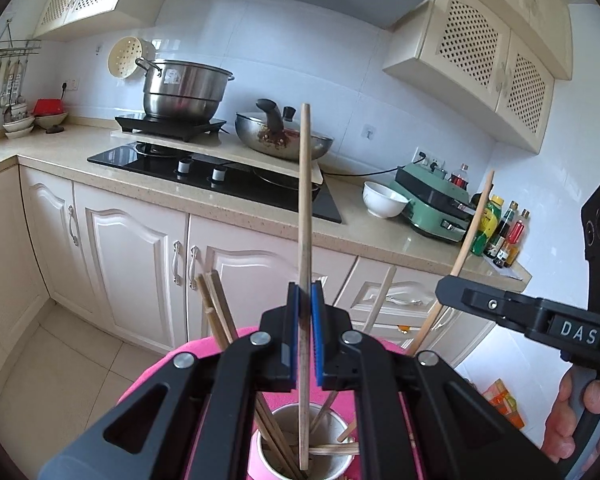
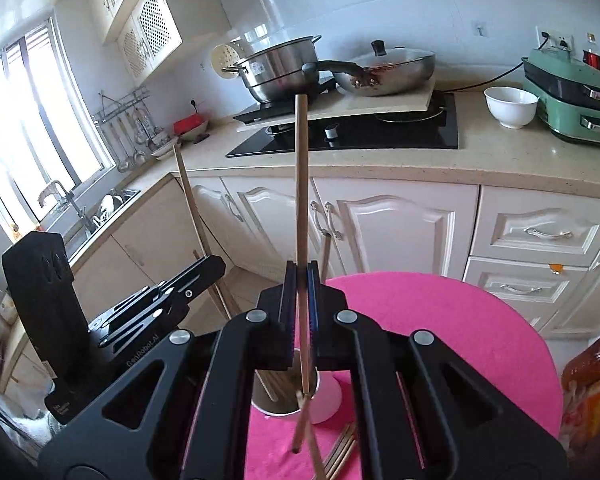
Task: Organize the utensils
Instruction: 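Lift both held chopsticks up over the pink cup, then open the left tool over the cup while the right tool opens too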
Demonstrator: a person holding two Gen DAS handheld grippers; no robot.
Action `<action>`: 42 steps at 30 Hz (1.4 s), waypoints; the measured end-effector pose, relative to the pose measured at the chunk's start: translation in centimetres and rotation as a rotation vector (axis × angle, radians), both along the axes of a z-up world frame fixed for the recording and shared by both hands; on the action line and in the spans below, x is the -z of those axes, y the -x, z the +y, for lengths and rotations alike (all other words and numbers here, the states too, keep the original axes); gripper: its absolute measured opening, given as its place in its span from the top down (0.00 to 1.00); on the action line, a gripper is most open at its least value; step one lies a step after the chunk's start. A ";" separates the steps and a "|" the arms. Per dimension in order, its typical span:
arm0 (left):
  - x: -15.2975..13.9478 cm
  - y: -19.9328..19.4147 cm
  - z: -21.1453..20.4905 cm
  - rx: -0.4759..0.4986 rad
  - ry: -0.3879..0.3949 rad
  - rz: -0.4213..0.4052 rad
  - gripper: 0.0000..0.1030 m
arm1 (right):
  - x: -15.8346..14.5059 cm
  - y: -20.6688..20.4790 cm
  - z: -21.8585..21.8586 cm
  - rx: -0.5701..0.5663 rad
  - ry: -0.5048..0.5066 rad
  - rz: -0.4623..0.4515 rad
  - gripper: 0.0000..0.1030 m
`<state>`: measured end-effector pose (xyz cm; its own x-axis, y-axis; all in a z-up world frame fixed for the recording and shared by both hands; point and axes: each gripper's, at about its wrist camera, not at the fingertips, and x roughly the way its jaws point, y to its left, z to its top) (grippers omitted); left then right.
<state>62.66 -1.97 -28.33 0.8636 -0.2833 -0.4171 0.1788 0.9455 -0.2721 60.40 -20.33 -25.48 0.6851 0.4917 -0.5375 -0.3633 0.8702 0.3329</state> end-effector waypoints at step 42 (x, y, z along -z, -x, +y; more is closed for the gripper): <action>2.1 3.4 -0.3 0.012 -0.014 0.175 0.64 | 2.4 0.6 2.5 -0.065 0.132 0.105 0.94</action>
